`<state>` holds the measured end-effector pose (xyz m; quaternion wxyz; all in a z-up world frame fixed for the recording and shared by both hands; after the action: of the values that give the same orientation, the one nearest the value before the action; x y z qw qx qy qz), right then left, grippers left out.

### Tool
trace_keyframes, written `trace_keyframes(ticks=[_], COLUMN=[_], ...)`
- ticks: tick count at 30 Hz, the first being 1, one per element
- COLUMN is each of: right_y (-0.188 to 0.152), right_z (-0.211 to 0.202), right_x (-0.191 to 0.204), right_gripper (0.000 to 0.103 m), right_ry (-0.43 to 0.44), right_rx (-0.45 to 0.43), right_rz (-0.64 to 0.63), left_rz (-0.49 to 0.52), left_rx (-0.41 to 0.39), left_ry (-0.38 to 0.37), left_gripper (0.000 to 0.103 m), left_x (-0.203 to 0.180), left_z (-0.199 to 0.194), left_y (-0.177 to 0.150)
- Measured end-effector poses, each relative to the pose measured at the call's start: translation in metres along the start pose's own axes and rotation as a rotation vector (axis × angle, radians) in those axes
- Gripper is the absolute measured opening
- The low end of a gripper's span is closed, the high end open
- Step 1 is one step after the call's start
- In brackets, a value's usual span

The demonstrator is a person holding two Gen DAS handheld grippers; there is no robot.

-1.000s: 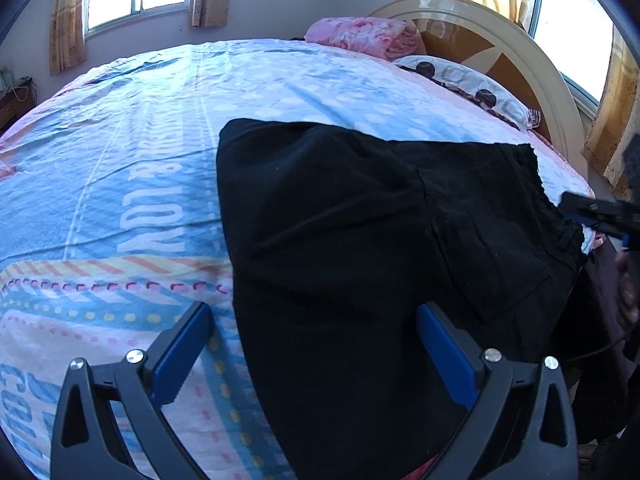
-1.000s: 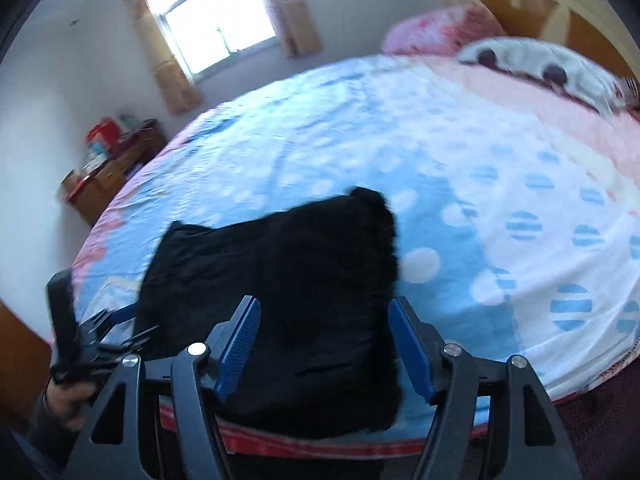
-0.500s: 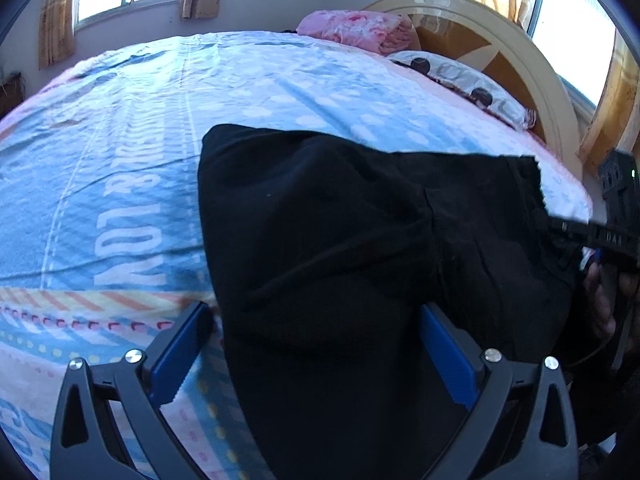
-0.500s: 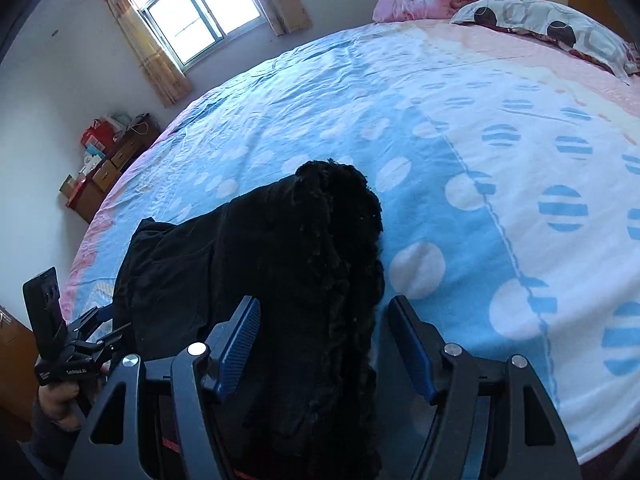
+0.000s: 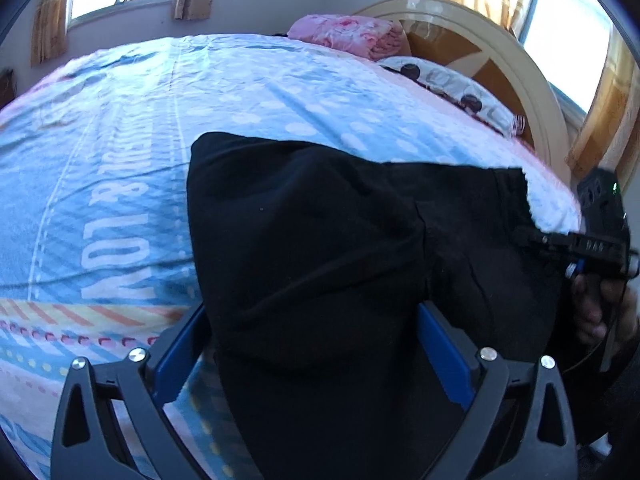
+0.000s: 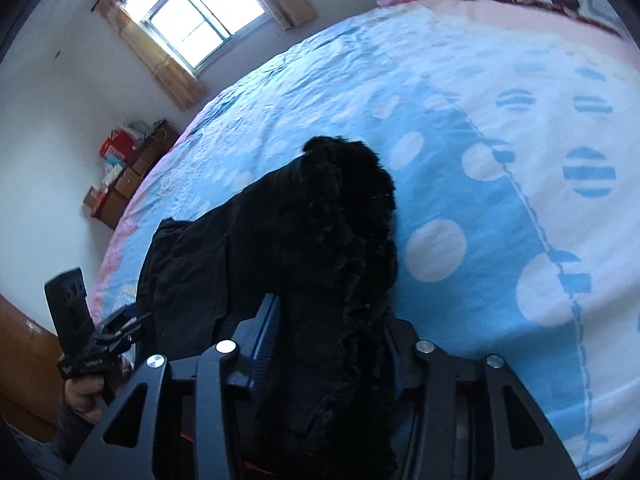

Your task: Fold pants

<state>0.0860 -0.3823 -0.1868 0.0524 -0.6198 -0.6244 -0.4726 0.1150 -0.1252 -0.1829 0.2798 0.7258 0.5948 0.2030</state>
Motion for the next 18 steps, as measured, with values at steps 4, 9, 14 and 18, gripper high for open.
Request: trace_keyframes(ticks=[4,9,14,18], right_y=[-0.002,-0.001,-0.004,0.000], right_z=[-0.001,0.007,-0.006,-0.021], right_x=[0.008,0.002,0.033,0.059], right_gripper=[0.039,0.036,0.025,0.021], right_ry=[-0.010,0.003,0.000,0.027], right_rx=[0.002,0.000,-0.046,-0.083], right_rz=[-0.023,-0.007,-0.084,-0.132], left_rz=[-0.030,-0.064,-0.093,-0.131], left_rx=[-0.011,-0.020,-0.039,-0.066], left_ry=[-0.006,-0.024,-0.069,-0.080], left_gripper=[0.086,0.063,0.024,0.017], left_x=[0.008,0.011,0.008,0.014], left_z=[-0.005,-0.003,-0.014,-0.027], left_y=[0.000,0.005,0.006,0.008])
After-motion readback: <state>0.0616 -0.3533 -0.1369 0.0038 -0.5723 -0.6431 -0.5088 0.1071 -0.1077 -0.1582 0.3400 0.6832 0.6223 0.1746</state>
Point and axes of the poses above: each gripper's, at about its wrist camera, not at the fingertips, and z roughly the way its jaws point, x to its left, y to its top, the point moved 6 cm from there along z, roughly the way its jaws point, and after that the axes turned 14 degrees about y, right-handed, at the moved point
